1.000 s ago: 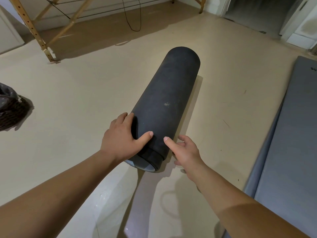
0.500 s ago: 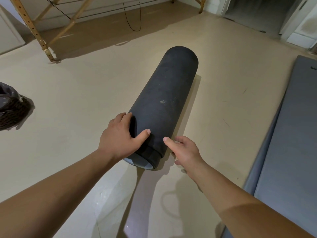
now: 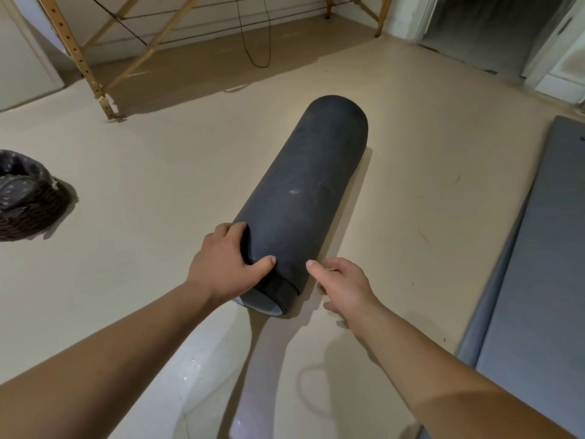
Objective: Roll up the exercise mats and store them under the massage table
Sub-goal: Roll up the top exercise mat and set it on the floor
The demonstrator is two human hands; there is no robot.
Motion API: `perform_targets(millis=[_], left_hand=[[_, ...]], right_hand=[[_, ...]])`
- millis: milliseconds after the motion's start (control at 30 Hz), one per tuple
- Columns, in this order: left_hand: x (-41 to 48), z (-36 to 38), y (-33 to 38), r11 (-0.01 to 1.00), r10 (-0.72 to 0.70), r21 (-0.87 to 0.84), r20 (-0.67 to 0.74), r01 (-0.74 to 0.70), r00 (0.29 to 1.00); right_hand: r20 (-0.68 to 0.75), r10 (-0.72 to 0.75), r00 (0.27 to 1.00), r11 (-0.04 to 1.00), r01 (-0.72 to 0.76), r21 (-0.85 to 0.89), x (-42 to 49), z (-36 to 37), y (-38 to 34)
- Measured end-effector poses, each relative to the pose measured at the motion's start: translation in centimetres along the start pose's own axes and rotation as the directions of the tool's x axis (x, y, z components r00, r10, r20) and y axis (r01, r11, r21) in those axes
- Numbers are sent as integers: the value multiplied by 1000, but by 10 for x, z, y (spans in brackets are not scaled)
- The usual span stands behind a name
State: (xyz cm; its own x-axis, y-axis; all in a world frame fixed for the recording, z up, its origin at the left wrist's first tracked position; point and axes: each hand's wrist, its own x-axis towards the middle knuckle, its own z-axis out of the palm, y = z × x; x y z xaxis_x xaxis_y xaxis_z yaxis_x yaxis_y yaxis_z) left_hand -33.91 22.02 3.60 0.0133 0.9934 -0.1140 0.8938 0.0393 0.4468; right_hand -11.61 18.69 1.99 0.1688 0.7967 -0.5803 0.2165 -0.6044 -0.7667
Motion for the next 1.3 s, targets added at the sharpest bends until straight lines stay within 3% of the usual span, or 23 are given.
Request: perform_targets(millis=[167,333,700,967,1067,1300], left_hand=[[-5,6,10,998,1,63,-27,1,1000],[-23,28,35,984,45,174,-113,-25,993],[-41,50,48,949,120,303,-87,-89,989],[-43,44,30,942,208,272,-17,-196,978],[-34,24,19,957,248,162,-12,-243,969],[-20,5,-4,997,64,-46,1,-64,998]], right_hand=[[-22,21,1000,999,-21,-26,-1,2,2],[-36,-31,999,998,33,62,5,6,6],[-126,-81,989,996,86,39,21,21,21],[-104,-56,993,993,66,94,25,17,31],[-107,-44,993,990,58,132,20,12,24],[-117,-169,979,984,175,40,10,2,6]])
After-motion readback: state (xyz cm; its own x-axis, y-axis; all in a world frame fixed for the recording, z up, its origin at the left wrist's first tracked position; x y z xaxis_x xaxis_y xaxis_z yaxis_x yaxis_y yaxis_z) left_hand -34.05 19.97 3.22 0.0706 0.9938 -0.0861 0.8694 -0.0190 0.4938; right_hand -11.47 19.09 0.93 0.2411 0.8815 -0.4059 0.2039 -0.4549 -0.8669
